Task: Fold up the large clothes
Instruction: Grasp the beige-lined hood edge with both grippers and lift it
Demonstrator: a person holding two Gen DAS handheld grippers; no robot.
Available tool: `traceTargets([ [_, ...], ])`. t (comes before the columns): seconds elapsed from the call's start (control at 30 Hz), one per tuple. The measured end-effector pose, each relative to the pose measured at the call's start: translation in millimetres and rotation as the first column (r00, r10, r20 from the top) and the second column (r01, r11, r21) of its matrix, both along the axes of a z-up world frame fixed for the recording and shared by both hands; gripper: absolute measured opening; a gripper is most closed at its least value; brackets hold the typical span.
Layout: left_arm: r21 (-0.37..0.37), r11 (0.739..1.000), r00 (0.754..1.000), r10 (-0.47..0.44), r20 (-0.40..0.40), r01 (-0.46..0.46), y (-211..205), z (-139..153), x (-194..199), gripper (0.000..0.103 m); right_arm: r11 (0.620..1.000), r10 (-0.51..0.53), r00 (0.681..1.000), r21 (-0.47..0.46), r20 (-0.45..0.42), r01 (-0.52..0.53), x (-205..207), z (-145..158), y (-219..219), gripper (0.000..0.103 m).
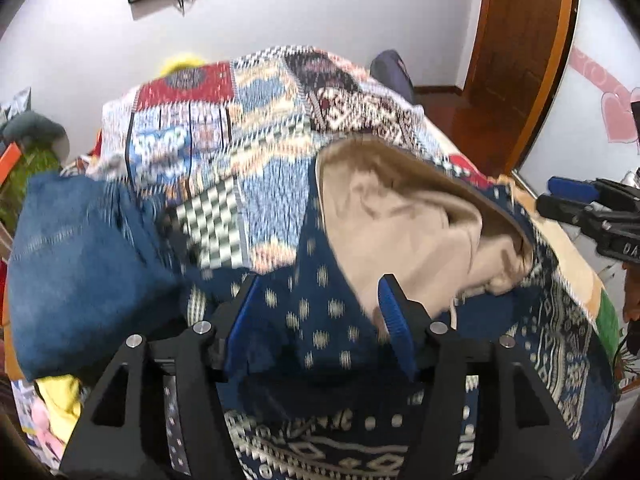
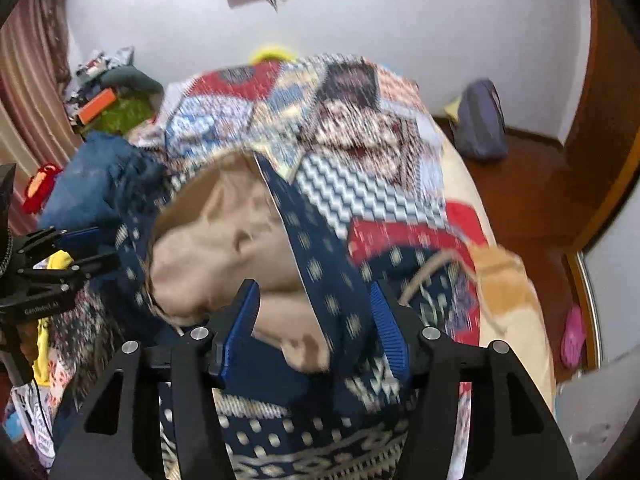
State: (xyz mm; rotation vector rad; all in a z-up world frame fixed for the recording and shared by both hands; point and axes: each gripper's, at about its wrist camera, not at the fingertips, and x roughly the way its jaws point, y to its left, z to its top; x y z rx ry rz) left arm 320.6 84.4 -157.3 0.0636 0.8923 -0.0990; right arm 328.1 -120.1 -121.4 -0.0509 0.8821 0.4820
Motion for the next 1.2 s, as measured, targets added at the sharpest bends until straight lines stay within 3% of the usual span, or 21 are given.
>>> traceTargets([
  [0.2, -0.001, 1.0, 1.0, 0.005, 0.005, -0.005, 0, -4, 42, 0.061, 0.999, 0.037, 0.999, -0.006, -0.021, -0.037, 34, -10, 31, 0.054],
  [0.6, -0.011, 1.0, 0.997, 0.018, -0.076, -0.019, 3, -57, 105, 0.06, 0.998, 0.045, 0.991, -0.039, -0.128, -0.05, 87, -62, 54, 0.053],
  [0.63, -0.019, 1.0, 0.996, 0.016, -0.084, -0.017, 4, -60, 107, 0.058, 0.998, 0.042, 0.991, -0.037, -0.128, -0.047, 89, -62, 54, 0.051],
  [0.67, -0.027, 0.999, 0.996, 0.015, -0.087, -0.017, 4, -62, 109, 0.054, 0.998, 0.041, 0.991, -0.032, -0.13, -0.046, 90, -64, 54, 0.04],
  [0.73, -0.049, 0.999, 0.995, 0.01, -0.104, -0.015, 5, -66, 111, 0.027, 0.999, 0.04, 0.987, -0.012, -0.153, -0.043, 93, -67, 52, 0.014],
  [0.8, -0.096, 0.995, 0.993, -0.001, -0.12, -0.01, 7, -66, 111, 0.007, 0.999, 0.034, 0.986, 0.011, -0.161, -0.033, 94, -67, 50, 0.01],
  [0.93, -0.194, 0.981, 0.995, -0.024, -0.095, 0.005, 12, -45, 96, 0.007, 0.998, 0.009, 0.99, 0.069, -0.138, 0.001, 85, -49, 37, 0.007],
  [1.2, -0.207, 0.971, 0.993, -0.116, 0.015, 0.116, -7, 18, 27, 0.006, 0.992, 0.034, 0.998, 0.119, -0.051, -0.028, 27, 8, 9, 0.006],
])
